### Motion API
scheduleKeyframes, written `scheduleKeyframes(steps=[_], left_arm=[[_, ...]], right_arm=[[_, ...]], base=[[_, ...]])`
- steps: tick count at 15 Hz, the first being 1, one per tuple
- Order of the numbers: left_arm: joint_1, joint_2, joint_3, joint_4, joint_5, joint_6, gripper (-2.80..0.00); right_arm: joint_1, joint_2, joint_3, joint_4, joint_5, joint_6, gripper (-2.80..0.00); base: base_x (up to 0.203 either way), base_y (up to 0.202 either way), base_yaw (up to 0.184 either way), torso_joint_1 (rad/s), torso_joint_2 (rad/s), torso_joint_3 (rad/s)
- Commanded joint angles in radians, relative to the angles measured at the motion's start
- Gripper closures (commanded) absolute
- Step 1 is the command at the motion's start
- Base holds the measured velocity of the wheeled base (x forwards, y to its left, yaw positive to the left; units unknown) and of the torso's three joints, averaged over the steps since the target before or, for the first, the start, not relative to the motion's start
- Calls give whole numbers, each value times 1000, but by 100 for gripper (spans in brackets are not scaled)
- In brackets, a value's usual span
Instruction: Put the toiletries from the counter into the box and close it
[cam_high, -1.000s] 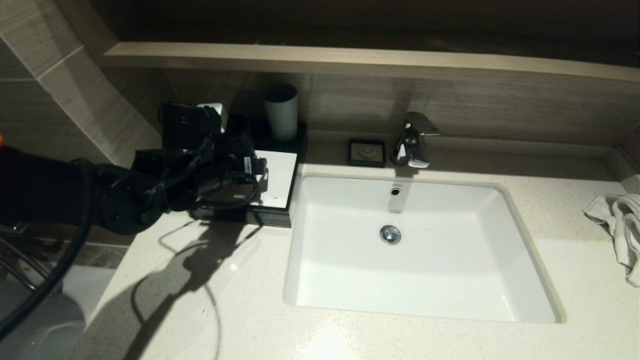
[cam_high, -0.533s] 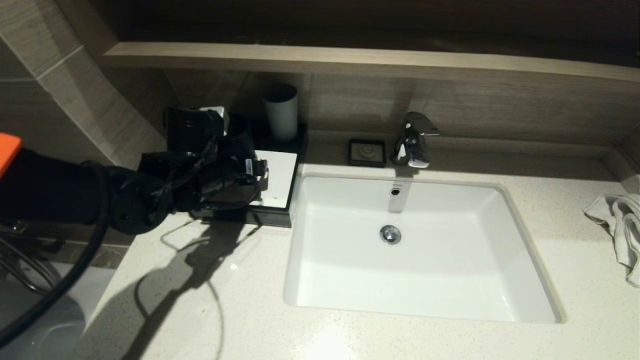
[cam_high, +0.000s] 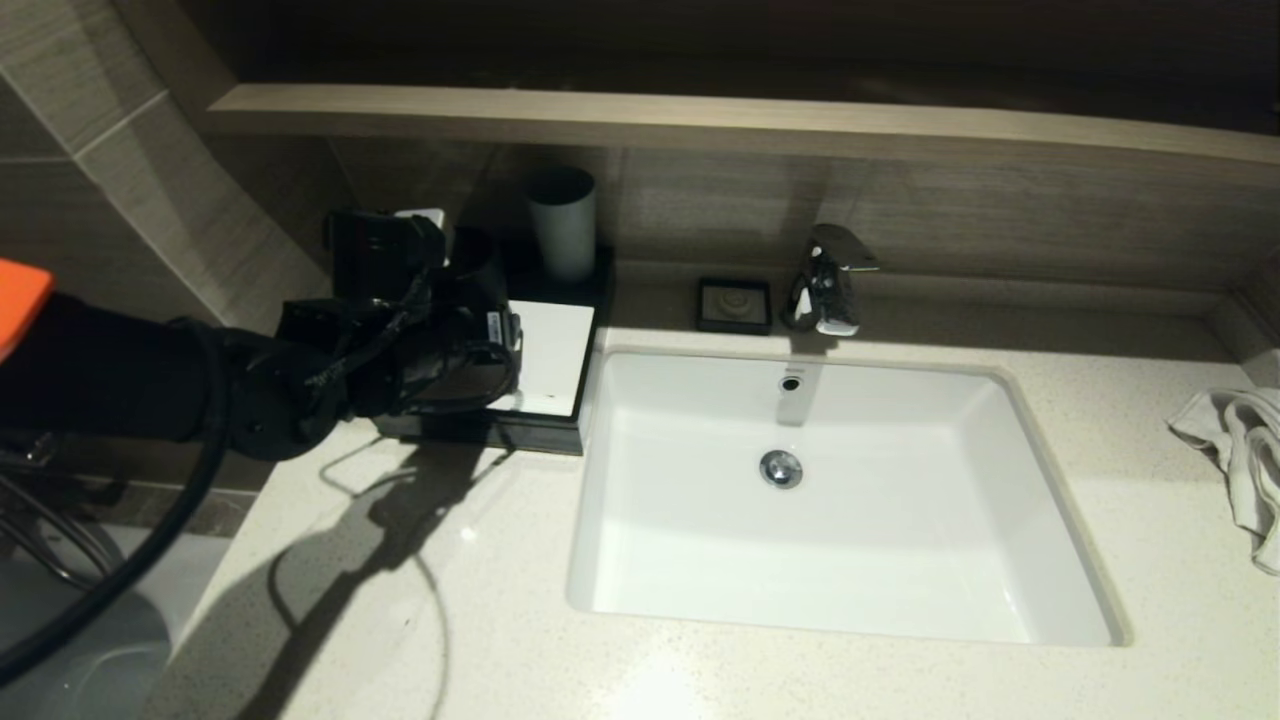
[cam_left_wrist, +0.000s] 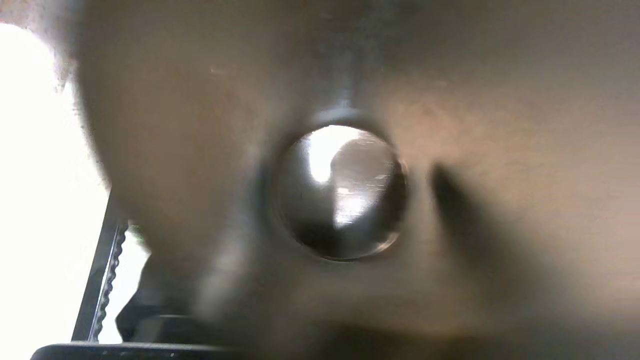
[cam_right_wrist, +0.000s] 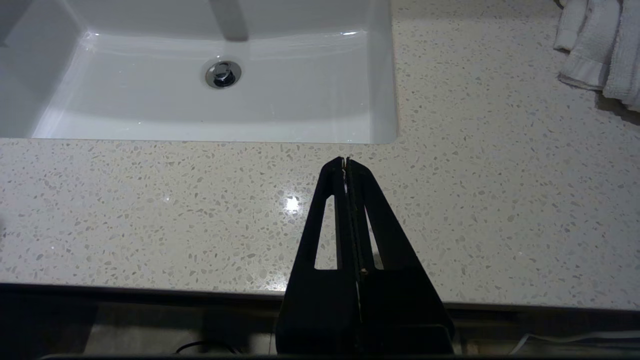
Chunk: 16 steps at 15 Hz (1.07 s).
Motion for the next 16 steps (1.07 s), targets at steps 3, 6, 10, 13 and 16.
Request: scheduleKeyframes(steps=[3, 6, 10, 13, 16], left_arm=[[0, 3, 2, -9, 2, -1, 0], [3, -8, 2, -10, 2, -2, 0], [40, -2, -38, -15, 3, -2, 0], [52, 11, -63, -13, 2, 8, 0], [58, 34, -107, -7, 2, 10, 0]], right_arm=[[0, 2, 0, 0, 0, 0, 0], [0, 2, 0, 0, 1, 0, 0], [0, 2, 0, 0, 1, 0, 0], [0, 2, 0, 0, 0, 0, 0], [0, 0, 0, 0, 0, 0, 0]], base=[[0, 0, 0, 0, 0, 0], [0, 0, 0, 0, 0, 0], [0, 0, 0, 0, 0, 0], [0, 0, 0, 0, 0, 0], [0, 0, 0, 0, 0, 0]])
